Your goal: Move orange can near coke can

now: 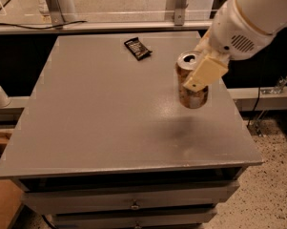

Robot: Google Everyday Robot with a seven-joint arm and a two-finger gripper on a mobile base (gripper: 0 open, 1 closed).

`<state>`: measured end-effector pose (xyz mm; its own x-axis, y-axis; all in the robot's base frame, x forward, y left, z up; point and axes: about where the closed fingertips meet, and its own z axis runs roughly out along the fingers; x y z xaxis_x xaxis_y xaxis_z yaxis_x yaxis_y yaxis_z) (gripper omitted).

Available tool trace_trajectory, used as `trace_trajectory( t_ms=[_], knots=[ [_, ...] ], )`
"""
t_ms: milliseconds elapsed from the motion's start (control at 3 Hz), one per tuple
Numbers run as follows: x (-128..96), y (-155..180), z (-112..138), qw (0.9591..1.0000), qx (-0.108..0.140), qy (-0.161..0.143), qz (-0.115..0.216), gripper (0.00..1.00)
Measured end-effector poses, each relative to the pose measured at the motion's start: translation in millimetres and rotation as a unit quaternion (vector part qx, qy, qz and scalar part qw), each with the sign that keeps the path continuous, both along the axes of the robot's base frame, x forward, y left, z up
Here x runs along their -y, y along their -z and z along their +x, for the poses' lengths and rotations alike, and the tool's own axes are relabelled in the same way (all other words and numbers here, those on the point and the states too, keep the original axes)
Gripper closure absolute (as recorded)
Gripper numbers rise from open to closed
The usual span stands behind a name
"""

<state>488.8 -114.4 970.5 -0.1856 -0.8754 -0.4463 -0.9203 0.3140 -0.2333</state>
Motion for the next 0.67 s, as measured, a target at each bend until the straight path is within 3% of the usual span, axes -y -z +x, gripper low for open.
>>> trace_trajectory(
  t_ms=[333,667],
  knots=[
    [33.1,6.4,-13.9,0.9993,-0.005,0.037,-0.009,1.00],
    [34.2,7.1,-13.2,0.9992,-0.006,0.039,-0.009,1.00]
  ],
)
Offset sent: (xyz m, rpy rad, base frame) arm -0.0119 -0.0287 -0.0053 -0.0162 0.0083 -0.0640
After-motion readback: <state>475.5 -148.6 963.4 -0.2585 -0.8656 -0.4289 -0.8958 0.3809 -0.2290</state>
